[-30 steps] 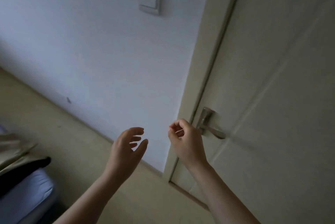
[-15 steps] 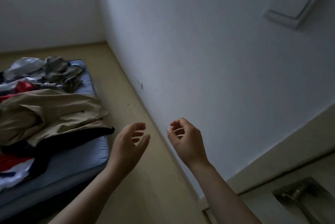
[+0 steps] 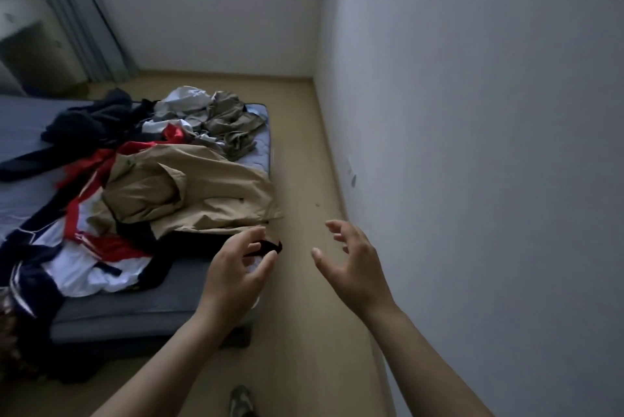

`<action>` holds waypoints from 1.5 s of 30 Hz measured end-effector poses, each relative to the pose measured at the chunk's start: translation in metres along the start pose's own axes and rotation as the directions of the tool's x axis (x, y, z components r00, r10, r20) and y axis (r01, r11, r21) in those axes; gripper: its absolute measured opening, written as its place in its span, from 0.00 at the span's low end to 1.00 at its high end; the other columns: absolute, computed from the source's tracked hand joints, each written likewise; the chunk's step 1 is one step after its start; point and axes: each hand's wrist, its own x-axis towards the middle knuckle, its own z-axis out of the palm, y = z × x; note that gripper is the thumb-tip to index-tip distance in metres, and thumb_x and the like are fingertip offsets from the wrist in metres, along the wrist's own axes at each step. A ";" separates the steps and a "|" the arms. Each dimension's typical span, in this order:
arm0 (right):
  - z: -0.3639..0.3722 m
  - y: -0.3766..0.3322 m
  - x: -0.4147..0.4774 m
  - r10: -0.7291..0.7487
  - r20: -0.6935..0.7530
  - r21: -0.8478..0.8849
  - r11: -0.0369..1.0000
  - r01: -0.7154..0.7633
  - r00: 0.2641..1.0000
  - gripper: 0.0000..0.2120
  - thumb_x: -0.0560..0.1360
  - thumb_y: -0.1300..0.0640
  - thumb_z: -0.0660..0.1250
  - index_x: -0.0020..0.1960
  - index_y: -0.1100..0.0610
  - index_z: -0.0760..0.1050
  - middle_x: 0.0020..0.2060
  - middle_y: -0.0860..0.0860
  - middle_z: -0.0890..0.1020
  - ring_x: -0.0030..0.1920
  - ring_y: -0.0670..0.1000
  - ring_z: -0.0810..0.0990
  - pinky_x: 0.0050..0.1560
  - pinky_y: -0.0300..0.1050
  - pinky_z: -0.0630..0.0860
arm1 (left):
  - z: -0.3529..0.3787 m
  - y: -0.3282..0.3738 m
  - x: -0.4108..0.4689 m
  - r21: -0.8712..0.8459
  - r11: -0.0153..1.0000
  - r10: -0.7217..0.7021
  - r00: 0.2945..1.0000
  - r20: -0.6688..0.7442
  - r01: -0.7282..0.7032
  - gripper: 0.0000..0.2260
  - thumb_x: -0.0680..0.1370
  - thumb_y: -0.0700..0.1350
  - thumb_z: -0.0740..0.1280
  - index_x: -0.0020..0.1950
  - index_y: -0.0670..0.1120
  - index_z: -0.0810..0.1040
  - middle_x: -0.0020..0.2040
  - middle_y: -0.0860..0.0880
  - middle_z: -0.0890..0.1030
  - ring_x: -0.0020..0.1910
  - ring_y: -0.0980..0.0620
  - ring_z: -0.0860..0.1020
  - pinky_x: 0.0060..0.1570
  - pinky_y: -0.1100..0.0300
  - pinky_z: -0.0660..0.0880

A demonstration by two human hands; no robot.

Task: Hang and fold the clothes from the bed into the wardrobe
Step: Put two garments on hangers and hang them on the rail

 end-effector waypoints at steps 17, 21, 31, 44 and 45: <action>0.113 0.005 0.201 -0.033 0.293 -0.047 0.998 0.049 0.955 0.14 0.76 0.53 0.68 0.60 0.55 0.76 0.54 0.49 0.80 0.55 0.46 0.78 0.57 0.42 0.75 | -0.036 -0.079 0.165 -0.013 0.971 -0.240 0.963 -0.121 0.240 0.13 0.75 0.41 0.70 0.59 0.47 0.77 0.54 0.52 0.80 0.52 0.58 0.79 0.50 0.63 0.76; 0.121 0.027 0.258 -0.081 0.384 -0.037 0.994 0.103 0.920 0.12 0.76 0.54 0.68 0.59 0.56 0.77 0.53 0.49 0.80 0.52 0.45 0.77 0.54 0.36 0.73 | -0.019 -0.080 0.205 -0.042 0.958 -0.285 0.937 -0.203 0.283 0.11 0.74 0.39 0.70 0.55 0.50 0.77 0.52 0.52 0.81 0.50 0.59 0.80 0.50 0.61 0.78; 0.119 0.067 0.400 -0.234 0.514 0.021 0.965 0.261 0.825 0.11 0.76 0.53 0.67 0.57 0.55 0.77 0.50 0.48 0.81 0.50 0.46 0.79 0.51 0.41 0.75 | 0.038 -0.070 0.295 -0.115 0.902 -0.427 0.814 -0.395 0.417 0.12 0.74 0.40 0.71 0.57 0.48 0.78 0.51 0.54 0.81 0.50 0.60 0.79 0.45 0.72 0.73; 0.216 0.043 0.485 -0.339 0.640 0.105 0.928 0.358 0.690 0.09 0.75 0.53 0.68 0.55 0.52 0.77 0.46 0.43 0.79 0.48 0.43 0.78 0.50 0.39 0.75 | -0.002 -0.130 0.354 -0.195 0.831 -0.535 0.656 -0.532 0.520 0.11 0.74 0.39 0.71 0.54 0.48 0.79 0.51 0.52 0.81 0.49 0.58 0.79 0.47 0.66 0.75; 0.225 0.039 0.491 -0.346 0.648 0.104 0.923 0.370 0.679 0.09 0.74 0.53 0.68 0.55 0.52 0.78 0.46 0.43 0.79 0.48 0.43 0.78 0.50 0.39 0.75 | -0.008 -0.136 0.359 -0.195 0.828 -0.539 0.649 -0.537 0.526 0.11 0.74 0.39 0.70 0.55 0.48 0.79 0.51 0.51 0.81 0.49 0.57 0.79 0.48 0.64 0.75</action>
